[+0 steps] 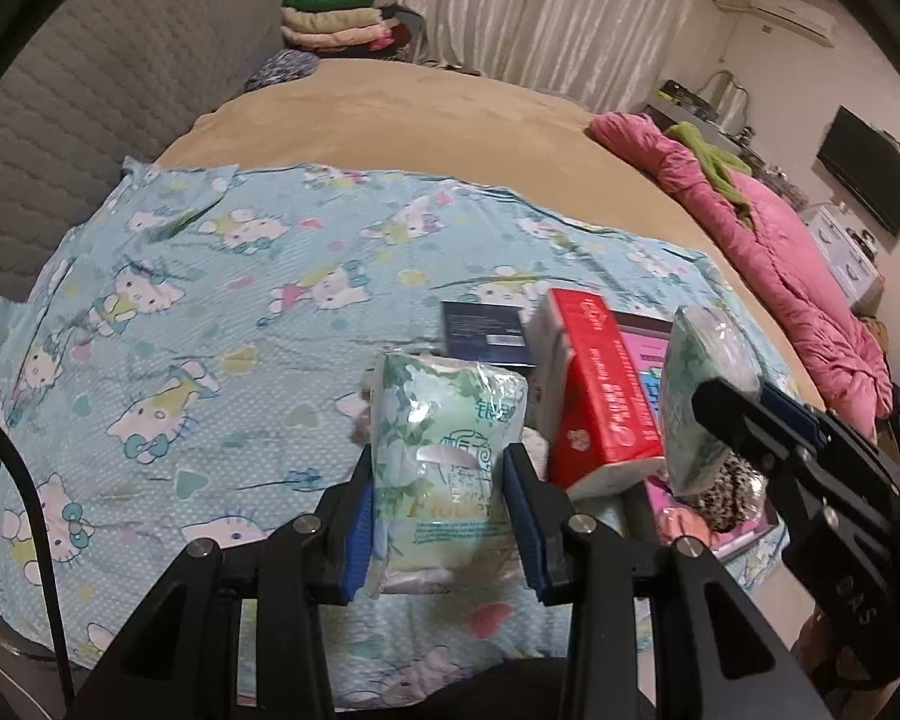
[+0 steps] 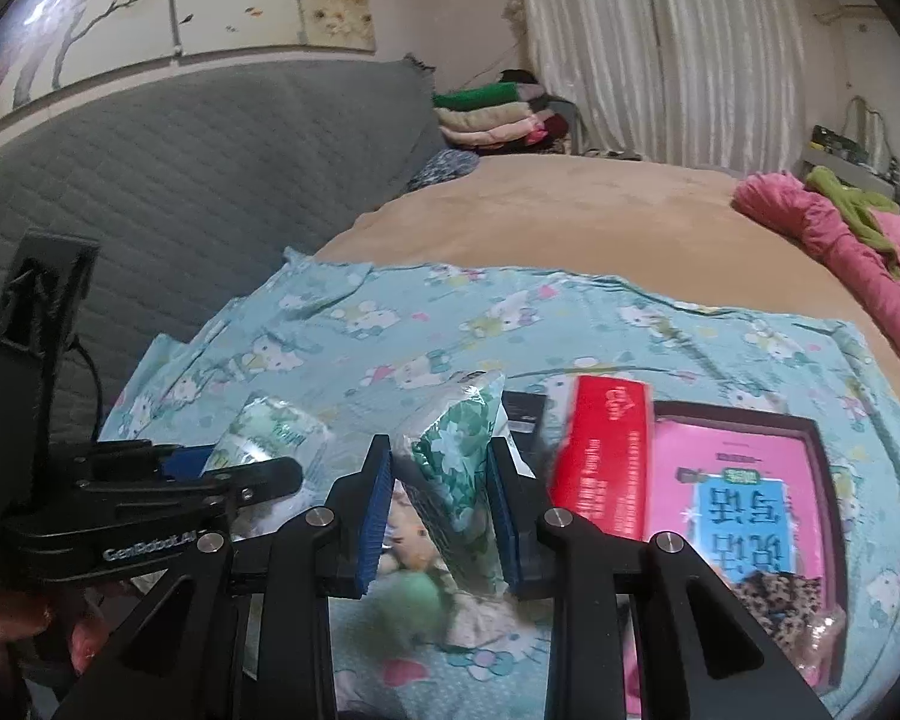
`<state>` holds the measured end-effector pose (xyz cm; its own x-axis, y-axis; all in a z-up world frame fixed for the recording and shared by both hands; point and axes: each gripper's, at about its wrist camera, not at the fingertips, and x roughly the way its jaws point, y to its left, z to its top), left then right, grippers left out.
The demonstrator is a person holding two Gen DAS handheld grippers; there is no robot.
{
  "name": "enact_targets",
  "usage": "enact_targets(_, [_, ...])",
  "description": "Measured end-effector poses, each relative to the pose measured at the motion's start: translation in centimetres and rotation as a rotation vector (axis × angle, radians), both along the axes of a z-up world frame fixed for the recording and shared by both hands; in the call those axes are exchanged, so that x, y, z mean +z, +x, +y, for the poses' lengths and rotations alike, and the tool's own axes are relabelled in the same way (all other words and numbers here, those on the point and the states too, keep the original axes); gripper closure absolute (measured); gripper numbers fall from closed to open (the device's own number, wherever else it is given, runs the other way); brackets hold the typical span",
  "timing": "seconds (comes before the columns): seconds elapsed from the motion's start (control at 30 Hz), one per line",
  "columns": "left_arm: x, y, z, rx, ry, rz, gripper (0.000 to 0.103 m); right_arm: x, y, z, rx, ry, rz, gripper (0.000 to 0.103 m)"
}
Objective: Organize soft objects
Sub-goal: 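Carry the Flower packet with left tool while right tool carries green packet over tray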
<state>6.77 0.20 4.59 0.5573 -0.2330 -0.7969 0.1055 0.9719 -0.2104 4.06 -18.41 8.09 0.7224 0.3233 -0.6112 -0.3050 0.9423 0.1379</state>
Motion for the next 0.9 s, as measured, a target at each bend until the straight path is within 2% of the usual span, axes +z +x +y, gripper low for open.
enact_targets(0.4, [0.4, -1.2, -7.5, -0.146, -0.002, -0.007, 0.063, 0.3, -1.3, -8.2, -0.173, 0.027, -0.001, 0.072])
enact_targets(0.9, [-2.0, -1.4, -17.2, -0.335, 0.009, 0.031, 0.063, -1.9, -3.1, -16.7, -0.334, 0.046, 0.038, 0.072])
